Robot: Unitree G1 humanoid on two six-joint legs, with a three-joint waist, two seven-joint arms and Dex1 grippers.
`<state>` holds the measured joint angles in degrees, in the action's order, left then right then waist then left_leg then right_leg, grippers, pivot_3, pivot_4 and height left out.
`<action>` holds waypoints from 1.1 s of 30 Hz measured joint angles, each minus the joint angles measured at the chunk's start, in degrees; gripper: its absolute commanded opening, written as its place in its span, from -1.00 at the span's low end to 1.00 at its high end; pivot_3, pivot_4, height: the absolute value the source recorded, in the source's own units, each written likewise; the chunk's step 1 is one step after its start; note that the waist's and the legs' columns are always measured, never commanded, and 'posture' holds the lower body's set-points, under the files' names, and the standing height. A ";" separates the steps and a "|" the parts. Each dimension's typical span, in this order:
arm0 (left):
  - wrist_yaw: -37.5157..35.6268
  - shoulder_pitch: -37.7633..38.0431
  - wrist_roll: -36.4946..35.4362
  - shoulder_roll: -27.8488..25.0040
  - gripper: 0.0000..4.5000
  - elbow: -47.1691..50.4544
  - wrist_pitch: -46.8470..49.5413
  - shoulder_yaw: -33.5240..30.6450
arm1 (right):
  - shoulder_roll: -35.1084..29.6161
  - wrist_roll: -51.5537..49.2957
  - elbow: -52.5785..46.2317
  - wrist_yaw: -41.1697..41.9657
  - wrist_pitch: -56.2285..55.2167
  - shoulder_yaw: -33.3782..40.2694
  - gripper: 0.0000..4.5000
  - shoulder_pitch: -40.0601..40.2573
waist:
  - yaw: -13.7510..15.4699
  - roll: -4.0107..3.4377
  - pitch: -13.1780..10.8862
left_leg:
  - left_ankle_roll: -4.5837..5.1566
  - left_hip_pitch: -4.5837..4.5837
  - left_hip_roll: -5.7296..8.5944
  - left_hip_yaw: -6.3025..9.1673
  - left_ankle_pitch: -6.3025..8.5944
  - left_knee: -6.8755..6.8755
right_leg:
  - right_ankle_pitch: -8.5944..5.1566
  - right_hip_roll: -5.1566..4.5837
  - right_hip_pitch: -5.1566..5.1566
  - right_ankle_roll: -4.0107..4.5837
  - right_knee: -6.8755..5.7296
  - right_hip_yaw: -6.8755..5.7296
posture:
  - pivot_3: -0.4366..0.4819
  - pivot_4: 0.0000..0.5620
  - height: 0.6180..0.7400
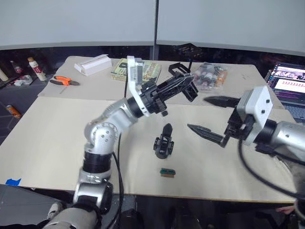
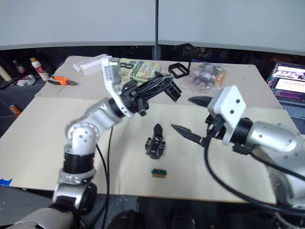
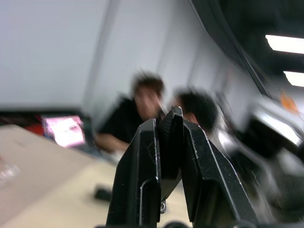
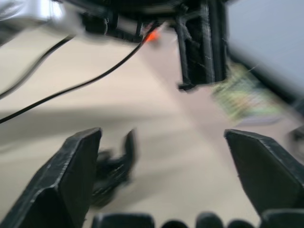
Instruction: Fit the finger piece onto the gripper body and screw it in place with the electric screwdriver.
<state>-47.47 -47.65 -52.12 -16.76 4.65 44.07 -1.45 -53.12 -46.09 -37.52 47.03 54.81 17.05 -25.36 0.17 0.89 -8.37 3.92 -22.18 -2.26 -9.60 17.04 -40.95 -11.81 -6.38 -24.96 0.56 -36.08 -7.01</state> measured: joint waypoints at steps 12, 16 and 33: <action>-17.30 -3.96 0.78 -7.51 -0.93 -3.02 9.95 9.26 | -1.05 -19.41 7.77 -3.15 18.50 -9.11 1.00 -14.17 | 0.50 0.02 -0.01 | 0.05 -0.23 0.06 0.02 0.03 0.01 | 0.01 -0.13 -0.14 -0.01 0.07 -0.03 | -0.05 -0.47 1.00; -16.49 -3.97 1.56 -6.87 -0.93 -3.01 10.82 9.66 | -0.46 -22.10 7.76 -4.83 19.70 -9.79 1.00 -14.59 | 0.51 0.03 -0.02 | 0.05 -0.23 0.06 0.02 0.03 0.01 | 0.01 -0.13 -0.13 -0.02 0.06 -0.03 | -0.05 -0.47 1.00; -14.28 -3.09 2.52 -5.78 -0.93 -1.10 13.60 10.18 | -0.46 -23.13 9.92 -5.82 19.59 -11.91 -0.46 -14.74 | 0.49 0.03 -0.02 | 0.05 -0.22 0.06 0.02 0.03 0.01 | 0.01 -0.12 -0.13 -0.03 0.05 -0.03 | -0.05 -0.47 1.00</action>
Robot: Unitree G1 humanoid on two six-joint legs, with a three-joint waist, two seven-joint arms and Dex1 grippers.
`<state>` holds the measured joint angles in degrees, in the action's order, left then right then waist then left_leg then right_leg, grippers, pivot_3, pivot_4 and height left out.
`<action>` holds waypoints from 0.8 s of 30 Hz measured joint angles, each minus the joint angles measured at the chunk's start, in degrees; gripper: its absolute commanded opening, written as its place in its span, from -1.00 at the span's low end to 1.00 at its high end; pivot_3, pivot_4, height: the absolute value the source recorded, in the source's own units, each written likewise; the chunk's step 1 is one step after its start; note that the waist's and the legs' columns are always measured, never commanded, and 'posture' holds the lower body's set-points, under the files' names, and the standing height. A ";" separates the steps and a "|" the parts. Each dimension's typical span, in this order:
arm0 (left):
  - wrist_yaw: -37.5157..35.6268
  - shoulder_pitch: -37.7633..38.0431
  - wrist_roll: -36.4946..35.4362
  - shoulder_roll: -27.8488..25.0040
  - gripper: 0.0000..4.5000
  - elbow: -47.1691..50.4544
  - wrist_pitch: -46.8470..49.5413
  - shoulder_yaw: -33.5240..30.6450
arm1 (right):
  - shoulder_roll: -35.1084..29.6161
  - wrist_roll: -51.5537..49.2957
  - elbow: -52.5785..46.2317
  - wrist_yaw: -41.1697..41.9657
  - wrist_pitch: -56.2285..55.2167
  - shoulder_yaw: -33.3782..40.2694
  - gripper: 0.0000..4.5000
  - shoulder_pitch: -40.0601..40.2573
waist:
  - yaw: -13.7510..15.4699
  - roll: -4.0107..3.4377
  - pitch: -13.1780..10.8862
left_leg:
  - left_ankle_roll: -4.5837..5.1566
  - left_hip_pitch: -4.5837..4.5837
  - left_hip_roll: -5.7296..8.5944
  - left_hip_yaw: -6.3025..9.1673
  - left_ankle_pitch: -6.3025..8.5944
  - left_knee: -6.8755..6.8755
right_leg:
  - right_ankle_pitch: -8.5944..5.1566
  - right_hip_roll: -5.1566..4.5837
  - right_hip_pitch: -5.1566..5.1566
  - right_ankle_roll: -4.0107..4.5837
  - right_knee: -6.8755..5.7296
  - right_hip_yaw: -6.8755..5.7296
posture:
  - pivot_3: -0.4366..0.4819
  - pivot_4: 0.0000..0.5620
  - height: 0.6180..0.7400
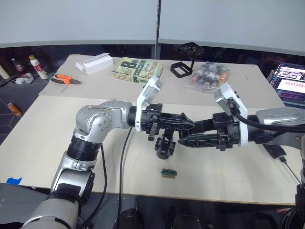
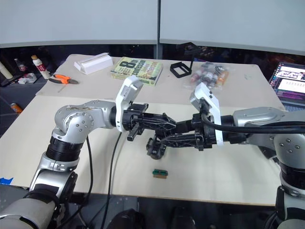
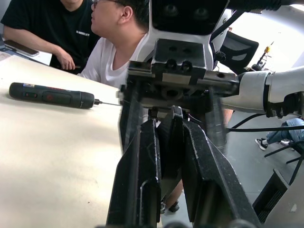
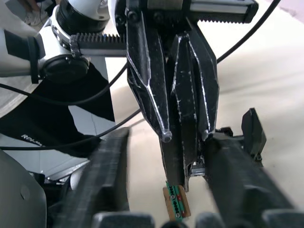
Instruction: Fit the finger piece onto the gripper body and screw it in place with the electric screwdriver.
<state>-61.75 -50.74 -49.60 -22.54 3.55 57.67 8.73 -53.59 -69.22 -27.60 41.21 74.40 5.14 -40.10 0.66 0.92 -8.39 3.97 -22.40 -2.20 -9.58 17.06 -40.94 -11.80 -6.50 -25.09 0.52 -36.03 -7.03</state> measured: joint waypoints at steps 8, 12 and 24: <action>-0.31 0.41 -1.01 0.08 -0.93 0.75 1.01 -0.29 | 0.03 1.17 0.07 2.09 -0.66 -0.07 -0.83 0.38 | -0.01 0.00 0.00 | 0.00 0.01 0.00 0.00 0.00 0.00 | -0.01 0.00 0.00 -0.01 -0.02 0.00 | -0.05 -0.47 1.00; -1.77 1.22 -1.37 -0.41 -0.31 1.95 0.88 -0.28 | 0.05 1.75 -0.48 2.70 -1.71 -0.28 -0.83 1.32 | -0.03 0.00 0.00 | 0.00 0.01 0.00 0.00 0.00 0.01 | -0.01 0.01 -0.01 -0.01 -0.01 0.00 | -0.05 -0.47 1.00; -11.51 8.67 7.01 -8.60 1.00 -1.15 -20.05 -5.43 | 2.79 7.74 -4.66 7.13 -15.68 7.31 -0.83 18.32 | -0.16 0.00 0.00 | -0.03 0.06 0.01 -0.05 -0.01 0.06 | -0.03 0.05 -0.01 -0.04 -0.01 0.01 | -0.05 -0.47 1.00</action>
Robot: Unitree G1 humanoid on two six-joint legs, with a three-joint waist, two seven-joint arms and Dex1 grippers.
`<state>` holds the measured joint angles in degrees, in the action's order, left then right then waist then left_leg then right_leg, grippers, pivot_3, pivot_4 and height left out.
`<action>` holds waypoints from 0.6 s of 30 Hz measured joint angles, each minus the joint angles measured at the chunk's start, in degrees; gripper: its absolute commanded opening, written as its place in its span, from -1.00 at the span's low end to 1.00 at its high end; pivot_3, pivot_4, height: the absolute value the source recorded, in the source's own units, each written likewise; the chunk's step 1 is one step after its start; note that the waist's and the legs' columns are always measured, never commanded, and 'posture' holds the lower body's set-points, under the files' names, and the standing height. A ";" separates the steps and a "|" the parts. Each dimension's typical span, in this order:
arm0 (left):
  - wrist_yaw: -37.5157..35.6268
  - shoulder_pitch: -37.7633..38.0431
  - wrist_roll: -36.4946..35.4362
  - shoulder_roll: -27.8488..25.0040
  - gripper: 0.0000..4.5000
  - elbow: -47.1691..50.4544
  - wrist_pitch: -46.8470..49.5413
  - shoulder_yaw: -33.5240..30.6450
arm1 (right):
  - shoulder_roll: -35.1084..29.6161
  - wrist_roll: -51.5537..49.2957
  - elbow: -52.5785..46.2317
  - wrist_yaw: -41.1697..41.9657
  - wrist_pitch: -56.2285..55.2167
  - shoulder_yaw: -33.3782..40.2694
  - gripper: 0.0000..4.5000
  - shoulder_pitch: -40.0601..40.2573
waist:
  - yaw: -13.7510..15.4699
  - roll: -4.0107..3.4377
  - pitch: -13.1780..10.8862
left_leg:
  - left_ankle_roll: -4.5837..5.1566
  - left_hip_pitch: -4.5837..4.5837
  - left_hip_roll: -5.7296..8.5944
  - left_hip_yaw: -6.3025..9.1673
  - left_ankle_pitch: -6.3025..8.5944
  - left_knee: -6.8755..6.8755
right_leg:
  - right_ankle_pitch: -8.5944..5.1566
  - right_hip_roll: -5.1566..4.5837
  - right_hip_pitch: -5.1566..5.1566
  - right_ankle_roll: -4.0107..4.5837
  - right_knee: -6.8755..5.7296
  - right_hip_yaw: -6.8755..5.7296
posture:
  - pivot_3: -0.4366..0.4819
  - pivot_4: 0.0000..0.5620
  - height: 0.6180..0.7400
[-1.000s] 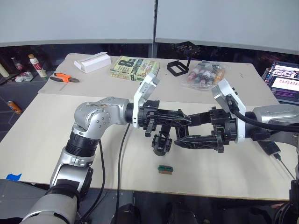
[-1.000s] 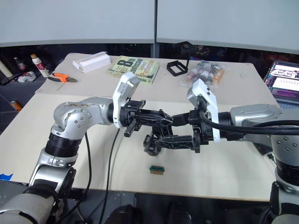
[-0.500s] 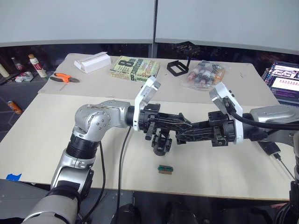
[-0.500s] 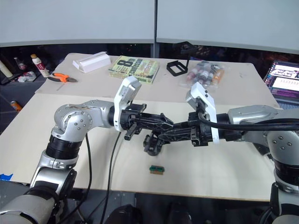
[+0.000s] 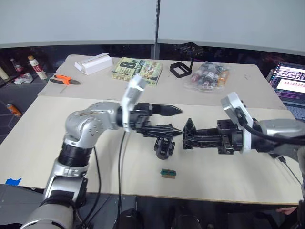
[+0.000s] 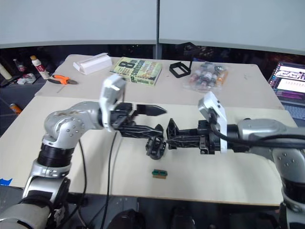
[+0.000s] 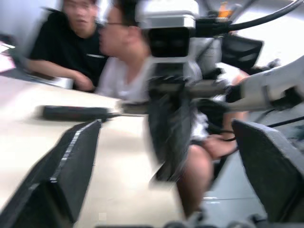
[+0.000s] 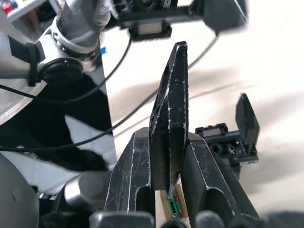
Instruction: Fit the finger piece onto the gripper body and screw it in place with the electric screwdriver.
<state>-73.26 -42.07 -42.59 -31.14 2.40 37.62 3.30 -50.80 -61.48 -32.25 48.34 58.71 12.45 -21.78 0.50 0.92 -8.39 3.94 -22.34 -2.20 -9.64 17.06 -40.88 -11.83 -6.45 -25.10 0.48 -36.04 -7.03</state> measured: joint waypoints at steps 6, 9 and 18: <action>-6.60 7.31 12.96 -3.89 1.00 -11.55 -24.24 -0.92 | 8.47 8.83 -1.33 3.06 -17.23 1.78 -0.83 9.20 | 0.26 0.00 0.00 | 0.00 0.00 0.01 0.01 0.01 -0.01 | -0.01 -0.02 0.04 -0.02 0.06 -0.02 | -0.05 -0.47 1.00; -7.65 11.20 17.42 -4.01 1.00 -17.49 -31.50 -0.63 | 11.20 13.83 -1.21 8.32 -26.30 -0.04 -0.83 13.04 | 0.24 0.00 0.00 | 0.03 -0.04 0.02 0.01 0.02 -0.01 | -0.02 -0.02 0.00 -0.03 0.08 -0.02 | -0.05 -0.47 1.00; -3.48 12.42 28.58 5.82 1.00 -26.16 -41.40 6.99 | 13.15 21.45 3.73 12.89 -37.04 -4.51 -0.83 12.28 | 0.20 0.05 -0.03 | 0.14 -0.06 0.06 0.02 0.07 -0.08 | 0.02 -0.06 0.02 -0.03 0.03 0.02 | -0.05 -0.47 1.00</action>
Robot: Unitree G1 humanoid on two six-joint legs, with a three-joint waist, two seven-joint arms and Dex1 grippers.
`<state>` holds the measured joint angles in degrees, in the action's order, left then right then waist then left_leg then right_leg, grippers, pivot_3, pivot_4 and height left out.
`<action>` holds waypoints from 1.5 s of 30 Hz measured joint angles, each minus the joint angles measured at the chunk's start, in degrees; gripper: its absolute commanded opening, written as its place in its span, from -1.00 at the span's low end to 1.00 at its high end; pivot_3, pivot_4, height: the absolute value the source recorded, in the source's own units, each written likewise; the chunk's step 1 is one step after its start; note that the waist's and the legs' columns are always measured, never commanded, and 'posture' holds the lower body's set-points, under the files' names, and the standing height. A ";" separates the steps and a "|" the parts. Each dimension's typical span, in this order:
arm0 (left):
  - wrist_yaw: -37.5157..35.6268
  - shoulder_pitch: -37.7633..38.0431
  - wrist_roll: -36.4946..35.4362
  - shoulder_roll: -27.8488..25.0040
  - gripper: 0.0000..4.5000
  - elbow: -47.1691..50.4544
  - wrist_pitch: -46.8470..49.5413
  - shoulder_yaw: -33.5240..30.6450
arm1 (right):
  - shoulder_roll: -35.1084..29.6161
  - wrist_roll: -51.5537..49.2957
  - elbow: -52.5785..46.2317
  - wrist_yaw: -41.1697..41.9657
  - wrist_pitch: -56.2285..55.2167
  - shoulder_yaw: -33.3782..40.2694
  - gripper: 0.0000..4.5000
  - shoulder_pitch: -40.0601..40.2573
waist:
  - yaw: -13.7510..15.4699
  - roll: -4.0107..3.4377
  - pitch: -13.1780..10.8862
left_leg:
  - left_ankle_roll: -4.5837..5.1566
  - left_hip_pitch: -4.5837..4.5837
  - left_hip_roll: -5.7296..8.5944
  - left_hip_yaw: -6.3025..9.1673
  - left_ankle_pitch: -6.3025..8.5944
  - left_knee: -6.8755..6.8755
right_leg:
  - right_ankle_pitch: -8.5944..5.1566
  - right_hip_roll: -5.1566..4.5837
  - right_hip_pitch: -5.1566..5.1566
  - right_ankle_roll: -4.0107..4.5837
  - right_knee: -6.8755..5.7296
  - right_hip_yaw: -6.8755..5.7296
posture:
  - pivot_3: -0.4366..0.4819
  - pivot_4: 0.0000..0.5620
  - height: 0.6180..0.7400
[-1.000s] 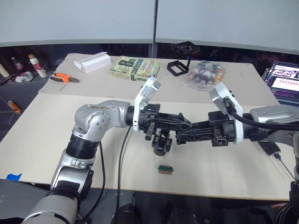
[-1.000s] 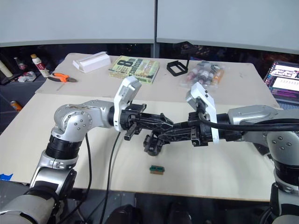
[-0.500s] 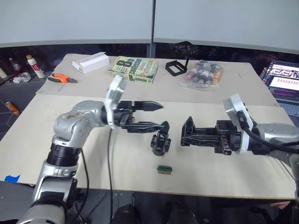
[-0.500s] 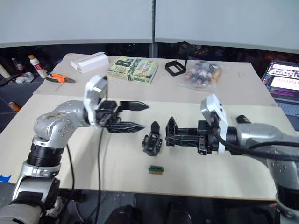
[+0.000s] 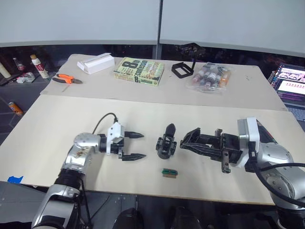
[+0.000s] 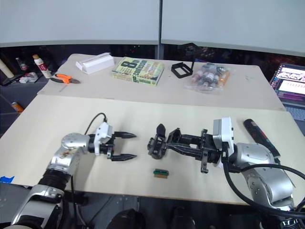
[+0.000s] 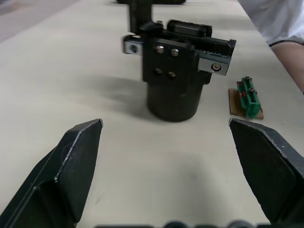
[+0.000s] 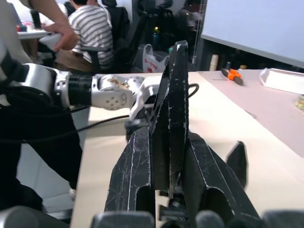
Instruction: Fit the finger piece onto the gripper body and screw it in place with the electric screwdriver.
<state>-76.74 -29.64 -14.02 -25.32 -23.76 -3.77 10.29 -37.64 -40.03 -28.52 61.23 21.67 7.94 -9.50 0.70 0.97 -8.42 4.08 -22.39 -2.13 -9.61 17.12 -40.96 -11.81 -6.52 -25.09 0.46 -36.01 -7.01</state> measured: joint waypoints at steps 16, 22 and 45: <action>2.82 -5.04 5.03 8.85 1.00 -9.17 -3.77 3.43 | 0.00 2.10 0.33 -1.75 -0.02 -4.93 -0.83 -1.53 | -0.02 0.01 -0.01 | 0.09 -0.01 -0.02 0.03 0.04 -0.02 | 0.01 -0.04 -0.01 0.02 -0.02 -0.02 | -0.05 -0.47 1.00; 2.23 -6.12 5.68 9.04 0.64 -11.10 -5.60 3.43 | 0.34 3.93 1.88 -1.91 -0.40 -5.38 -0.83 -2.71 | -0.04 0.01 -0.01 | 0.09 -0.01 -0.02 0.03 0.05 -0.03 | 0.01 -0.03 -0.01 0.02 -0.02 -0.03 | -0.05 -0.47 1.00; 1.54 -6.21 6.17 9.84 0.02 -12.44 -8.41 3.42 | 8.03 16.56 13.01 -2.82 -7.28 -16.08 -0.83 -6.04 | -0.07 0.01 0.00 | 0.10 -0.04 -0.01 0.02 0.05 -0.11 | 0.01 -0.02 -0.01 0.01 -0.06 -0.05 | -0.05 -0.47 1.00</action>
<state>-75.20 -35.85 -7.85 -15.48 -36.20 -12.18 13.71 -29.61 -23.46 -15.50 58.41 14.40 -8.15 -15.54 0.63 0.98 -8.42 4.17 -22.43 -2.15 -9.60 17.17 -41.07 -11.80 -6.54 -25.09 0.47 -36.07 -7.06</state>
